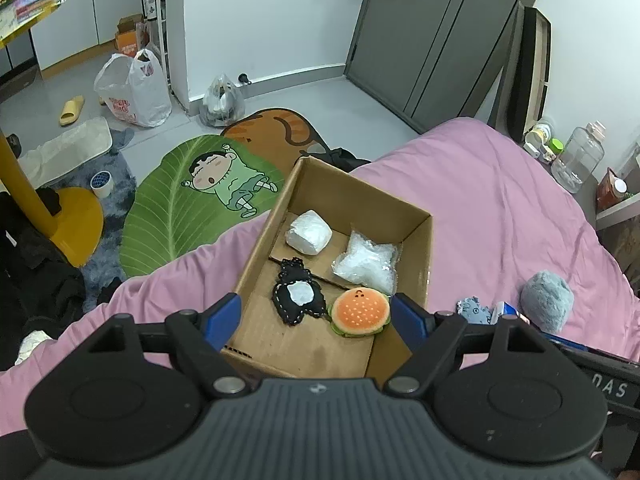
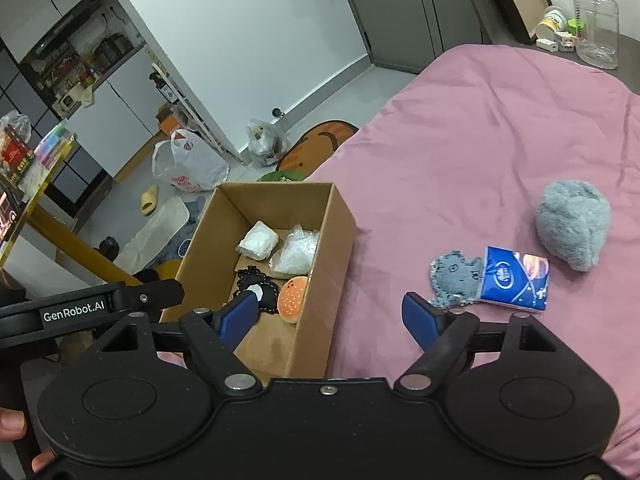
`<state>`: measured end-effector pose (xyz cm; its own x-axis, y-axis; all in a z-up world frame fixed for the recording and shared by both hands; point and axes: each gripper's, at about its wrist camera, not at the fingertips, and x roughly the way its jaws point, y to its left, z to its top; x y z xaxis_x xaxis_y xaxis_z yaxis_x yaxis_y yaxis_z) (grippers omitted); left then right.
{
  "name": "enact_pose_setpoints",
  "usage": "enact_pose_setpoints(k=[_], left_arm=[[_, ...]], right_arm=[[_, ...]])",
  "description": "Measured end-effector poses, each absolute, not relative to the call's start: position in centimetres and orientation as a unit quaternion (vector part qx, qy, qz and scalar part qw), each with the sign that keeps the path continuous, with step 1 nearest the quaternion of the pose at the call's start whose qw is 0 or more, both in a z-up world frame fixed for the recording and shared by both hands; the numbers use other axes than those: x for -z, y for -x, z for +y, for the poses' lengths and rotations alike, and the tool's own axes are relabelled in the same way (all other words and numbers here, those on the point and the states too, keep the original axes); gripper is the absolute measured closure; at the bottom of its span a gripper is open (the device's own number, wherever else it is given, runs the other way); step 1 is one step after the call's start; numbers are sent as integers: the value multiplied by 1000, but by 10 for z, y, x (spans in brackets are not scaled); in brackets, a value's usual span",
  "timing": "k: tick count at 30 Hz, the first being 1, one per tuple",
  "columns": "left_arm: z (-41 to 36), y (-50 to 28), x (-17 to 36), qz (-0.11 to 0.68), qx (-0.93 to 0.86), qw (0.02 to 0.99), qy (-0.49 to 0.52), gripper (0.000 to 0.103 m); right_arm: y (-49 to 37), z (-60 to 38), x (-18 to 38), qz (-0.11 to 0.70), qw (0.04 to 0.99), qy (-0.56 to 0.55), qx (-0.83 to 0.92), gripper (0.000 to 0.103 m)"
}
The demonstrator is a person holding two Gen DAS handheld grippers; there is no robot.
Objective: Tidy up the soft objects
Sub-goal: 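Withdraw both tools from the box, right tool moving toward the blue tissue pack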
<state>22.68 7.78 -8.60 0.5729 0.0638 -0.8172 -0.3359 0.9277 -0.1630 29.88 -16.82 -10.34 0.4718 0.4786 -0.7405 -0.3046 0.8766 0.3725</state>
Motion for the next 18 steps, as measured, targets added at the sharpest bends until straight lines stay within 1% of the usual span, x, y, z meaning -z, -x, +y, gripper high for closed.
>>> enact_pose_setpoints(k=[8,9,10,11,14,16,18], left_arm=[[53,-224,80,450,-115,875,138,22],[49,-224,80,450,-111,875,138,20],[45,-225,80,449,-107,876,138,13],[41,-225,79,448,-103,877,137,11],[28,-227,78,448,-95,879,130,7],[17,-229,78,447,-90,882,123,0],[7,-232,76,444,-88,884,113,0]], right_arm=[[-294,-200,98,451,857,-110,-224,18],[-294,-205,98,450,858,-111,-222,18],[-294,-210,98,449,859,-113,-219,18],[-293,-214,99,449,859,-113,-218,18],[-293,-225,99,446,862,-114,-213,18],[-294,-235,99,445,863,-117,-209,18],[-295,-243,100,443,864,-120,-206,17]])
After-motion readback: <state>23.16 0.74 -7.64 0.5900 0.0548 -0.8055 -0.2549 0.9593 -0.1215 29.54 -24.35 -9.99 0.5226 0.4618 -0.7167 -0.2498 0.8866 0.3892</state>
